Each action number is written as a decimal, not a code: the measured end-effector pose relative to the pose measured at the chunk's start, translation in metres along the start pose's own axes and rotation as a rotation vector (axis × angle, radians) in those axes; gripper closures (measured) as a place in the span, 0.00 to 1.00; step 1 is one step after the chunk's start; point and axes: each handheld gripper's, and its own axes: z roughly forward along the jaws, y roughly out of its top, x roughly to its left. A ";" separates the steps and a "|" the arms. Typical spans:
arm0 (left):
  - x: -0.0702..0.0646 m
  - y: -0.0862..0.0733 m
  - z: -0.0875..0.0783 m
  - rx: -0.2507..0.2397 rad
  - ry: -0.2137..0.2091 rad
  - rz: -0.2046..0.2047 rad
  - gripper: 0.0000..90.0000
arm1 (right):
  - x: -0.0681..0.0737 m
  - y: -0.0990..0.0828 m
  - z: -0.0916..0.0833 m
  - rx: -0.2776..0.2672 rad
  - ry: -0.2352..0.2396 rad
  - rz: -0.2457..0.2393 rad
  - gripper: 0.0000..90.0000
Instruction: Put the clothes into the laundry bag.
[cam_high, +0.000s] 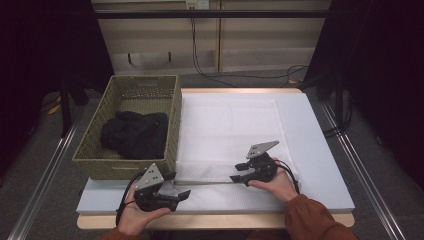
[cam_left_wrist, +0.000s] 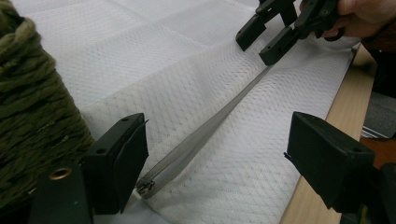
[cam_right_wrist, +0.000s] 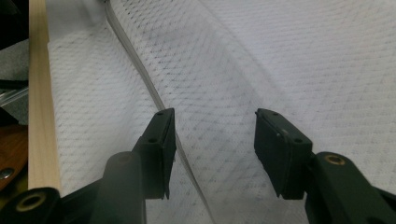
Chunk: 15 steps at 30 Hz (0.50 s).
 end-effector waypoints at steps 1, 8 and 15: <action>0.000 0.000 0.000 0.002 0.004 0.000 0.22 | 0.000 0.000 0.001 0.006 0.000 -0.004 0.53; -0.003 -0.001 -0.003 0.005 0.013 -0.003 0.23 | 0.004 -0.004 0.014 0.041 -0.014 -0.064 0.50; -0.004 -0.001 -0.003 0.015 0.014 0.010 0.22 | 0.002 -0.005 0.015 0.029 -0.019 -0.083 0.56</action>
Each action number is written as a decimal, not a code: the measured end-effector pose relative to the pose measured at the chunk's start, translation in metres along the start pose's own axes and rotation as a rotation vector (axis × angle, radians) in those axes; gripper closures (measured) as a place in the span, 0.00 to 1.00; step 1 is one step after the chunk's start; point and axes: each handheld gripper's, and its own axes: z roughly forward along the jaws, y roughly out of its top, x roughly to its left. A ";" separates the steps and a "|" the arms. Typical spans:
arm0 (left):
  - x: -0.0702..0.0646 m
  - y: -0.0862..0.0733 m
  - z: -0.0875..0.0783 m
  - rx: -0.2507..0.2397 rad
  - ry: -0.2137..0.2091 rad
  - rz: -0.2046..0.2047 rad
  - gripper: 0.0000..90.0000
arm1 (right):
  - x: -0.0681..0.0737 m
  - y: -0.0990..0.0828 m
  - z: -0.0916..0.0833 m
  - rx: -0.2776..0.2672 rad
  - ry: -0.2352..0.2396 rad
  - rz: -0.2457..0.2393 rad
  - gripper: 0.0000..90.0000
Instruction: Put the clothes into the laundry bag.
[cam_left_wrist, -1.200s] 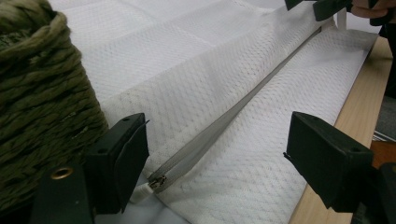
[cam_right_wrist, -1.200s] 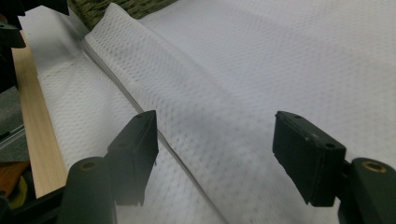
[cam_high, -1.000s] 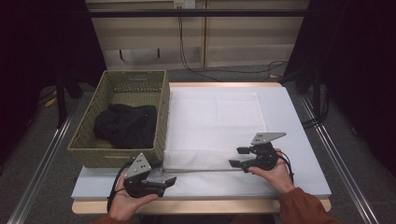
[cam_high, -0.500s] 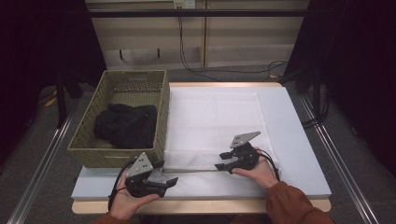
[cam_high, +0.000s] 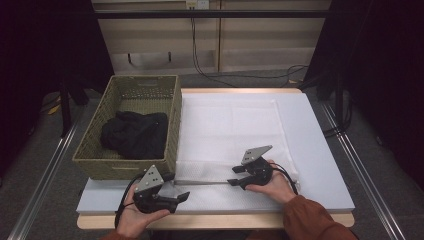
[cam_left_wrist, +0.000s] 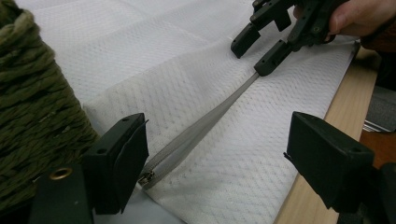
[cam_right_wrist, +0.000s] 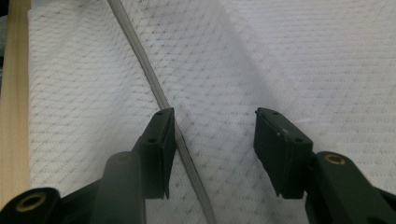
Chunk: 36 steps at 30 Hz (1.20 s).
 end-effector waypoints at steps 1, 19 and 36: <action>0.001 0.000 0.000 0.002 0.004 0.006 0.22 | -0.001 0.000 0.000 -0.001 0.008 -0.002 0.58; 0.000 -0.001 0.002 0.025 -0.006 0.004 0.25 | -0.004 0.006 -0.004 0.016 -0.038 0.030 0.99; 0.001 -0.001 0.001 0.029 0.000 0.005 0.25 | -0.024 0.006 0.002 -0.014 -0.107 0.046 0.79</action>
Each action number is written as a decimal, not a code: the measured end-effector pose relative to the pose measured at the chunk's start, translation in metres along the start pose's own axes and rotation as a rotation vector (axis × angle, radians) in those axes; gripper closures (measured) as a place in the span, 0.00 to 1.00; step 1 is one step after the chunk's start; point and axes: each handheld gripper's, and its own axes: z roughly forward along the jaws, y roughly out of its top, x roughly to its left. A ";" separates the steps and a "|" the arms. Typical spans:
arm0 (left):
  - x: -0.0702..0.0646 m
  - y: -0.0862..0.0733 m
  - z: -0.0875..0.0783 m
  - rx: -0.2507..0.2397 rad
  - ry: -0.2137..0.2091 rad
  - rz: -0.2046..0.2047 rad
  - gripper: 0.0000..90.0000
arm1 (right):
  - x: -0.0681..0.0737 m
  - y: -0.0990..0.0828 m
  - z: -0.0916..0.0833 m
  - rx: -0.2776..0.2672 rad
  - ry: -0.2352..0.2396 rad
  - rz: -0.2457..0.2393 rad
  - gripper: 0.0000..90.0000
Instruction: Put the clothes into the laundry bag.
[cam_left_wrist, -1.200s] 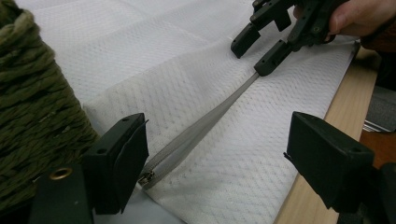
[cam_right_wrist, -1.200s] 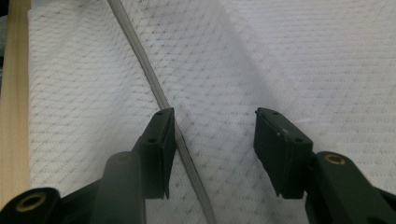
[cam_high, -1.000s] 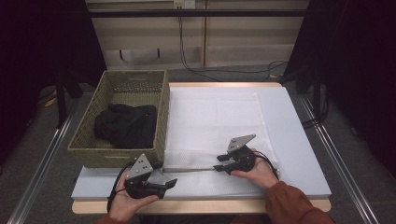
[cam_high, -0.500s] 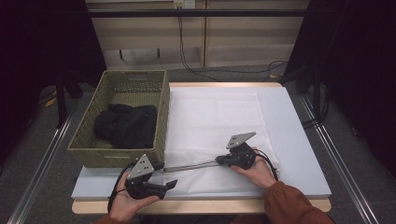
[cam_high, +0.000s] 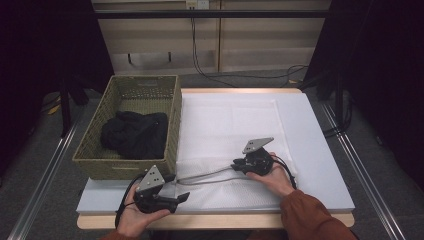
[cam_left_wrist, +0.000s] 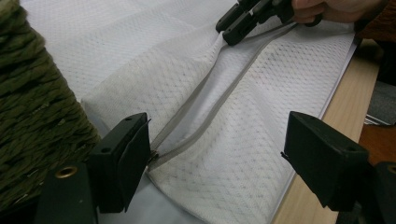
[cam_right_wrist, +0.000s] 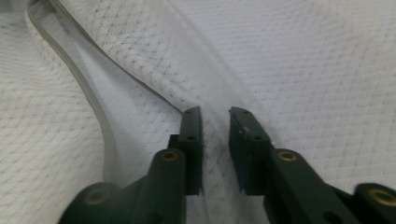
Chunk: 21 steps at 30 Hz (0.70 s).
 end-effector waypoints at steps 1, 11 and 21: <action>0.000 0.000 0.000 -0.002 -0.001 -0.001 0.25 | 0.000 -0.001 0.000 -0.007 -0.007 -0.006 0.73; 0.000 0.000 0.001 -0.002 -0.004 -0.003 0.25 | -0.002 0.001 0.004 0.016 -0.054 -0.038 0.36; 0.000 0.000 0.001 0.002 0.000 -0.004 0.25 | -0.010 0.009 0.009 0.027 -0.033 -0.007 0.58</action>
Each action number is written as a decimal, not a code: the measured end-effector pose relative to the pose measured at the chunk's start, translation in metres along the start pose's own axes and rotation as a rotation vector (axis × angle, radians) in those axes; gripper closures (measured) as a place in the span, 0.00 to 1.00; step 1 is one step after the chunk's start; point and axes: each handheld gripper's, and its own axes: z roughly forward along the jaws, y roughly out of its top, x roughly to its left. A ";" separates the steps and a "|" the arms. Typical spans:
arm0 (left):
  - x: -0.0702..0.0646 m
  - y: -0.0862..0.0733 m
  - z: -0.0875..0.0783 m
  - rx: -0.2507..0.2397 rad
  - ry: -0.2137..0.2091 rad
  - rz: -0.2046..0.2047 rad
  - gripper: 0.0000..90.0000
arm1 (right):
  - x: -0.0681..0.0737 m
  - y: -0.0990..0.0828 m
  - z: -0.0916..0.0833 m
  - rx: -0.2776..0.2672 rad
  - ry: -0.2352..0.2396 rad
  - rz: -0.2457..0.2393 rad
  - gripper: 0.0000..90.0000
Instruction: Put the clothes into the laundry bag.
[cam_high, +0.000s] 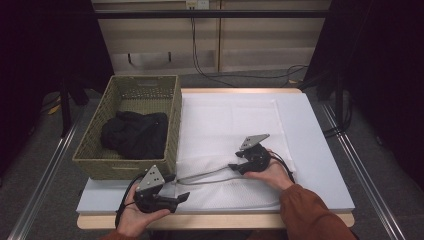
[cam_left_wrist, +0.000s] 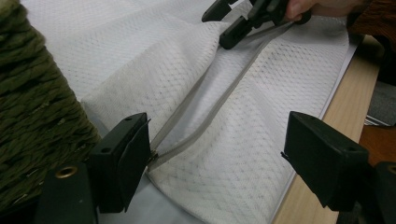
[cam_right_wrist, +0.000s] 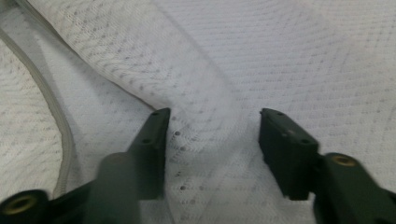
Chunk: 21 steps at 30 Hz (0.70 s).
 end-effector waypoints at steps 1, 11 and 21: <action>0.000 0.000 0.000 0.000 0.000 -0.001 0.25 | -0.002 0.001 0.000 0.003 -0.019 0.014 0.64; 0.000 0.000 0.000 0.002 0.001 0.002 0.25 | -0.013 0.000 -0.002 -0.028 0.018 0.069 0.89; 0.000 0.000 -0.001 -0.004 0.000 0.001 0.25 | -0.011 0.008 -0.017 -0.071 0.066 0.101 0.97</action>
